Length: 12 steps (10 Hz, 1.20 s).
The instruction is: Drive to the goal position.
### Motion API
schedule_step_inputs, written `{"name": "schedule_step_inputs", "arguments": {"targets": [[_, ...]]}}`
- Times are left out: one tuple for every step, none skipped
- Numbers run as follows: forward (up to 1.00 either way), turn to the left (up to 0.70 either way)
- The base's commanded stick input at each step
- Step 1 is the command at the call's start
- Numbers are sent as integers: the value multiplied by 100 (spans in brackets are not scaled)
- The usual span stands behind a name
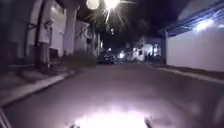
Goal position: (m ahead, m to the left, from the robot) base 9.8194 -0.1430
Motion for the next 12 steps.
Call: {"name": "schedule_step_inputs", "arguments": {"targets": [[100, -16], [100, -27], [100, -27], [100, -27], [100, -27], [100, -27], [100, -27], [100, -27], [100, -27], [100, -27], [100, -5], [100, 0]]}}
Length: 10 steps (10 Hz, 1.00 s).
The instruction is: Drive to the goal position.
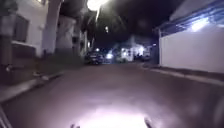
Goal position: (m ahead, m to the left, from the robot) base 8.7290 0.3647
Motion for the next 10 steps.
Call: {"name": "schedule_step_inputs", "arguments": {"targets": [[100, 0], [100, 0], [100, 0], [100, 0], [100, 0], [100, 0], [100, 0], [100, 0], [100, 0], [100, 0]]}}
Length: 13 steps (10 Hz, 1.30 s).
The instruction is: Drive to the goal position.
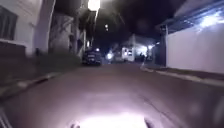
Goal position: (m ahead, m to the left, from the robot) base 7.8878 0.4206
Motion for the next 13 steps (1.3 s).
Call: {"name": "schedule_step_inputs", "arguments": {"targets": [[100, 0], [100, 0], [100, 0], [100, 0], [100, 0], [100, 0], [100, 0], [100, 0], [100, 0], [100, 0], [100, 0], [100, 0], [100, 0]]}}
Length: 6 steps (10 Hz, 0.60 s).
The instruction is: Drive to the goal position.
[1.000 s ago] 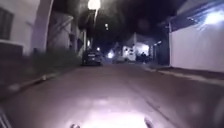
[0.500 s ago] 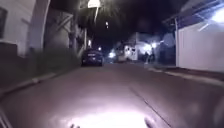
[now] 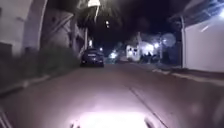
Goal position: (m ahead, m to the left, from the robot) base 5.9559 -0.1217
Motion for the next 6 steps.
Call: {"name": "schedule_step_inputs", "arguments": {"targets": [[100, 0], [100, 0], [100, 0], [100, 0], [100, 0], [100, -12]]}}
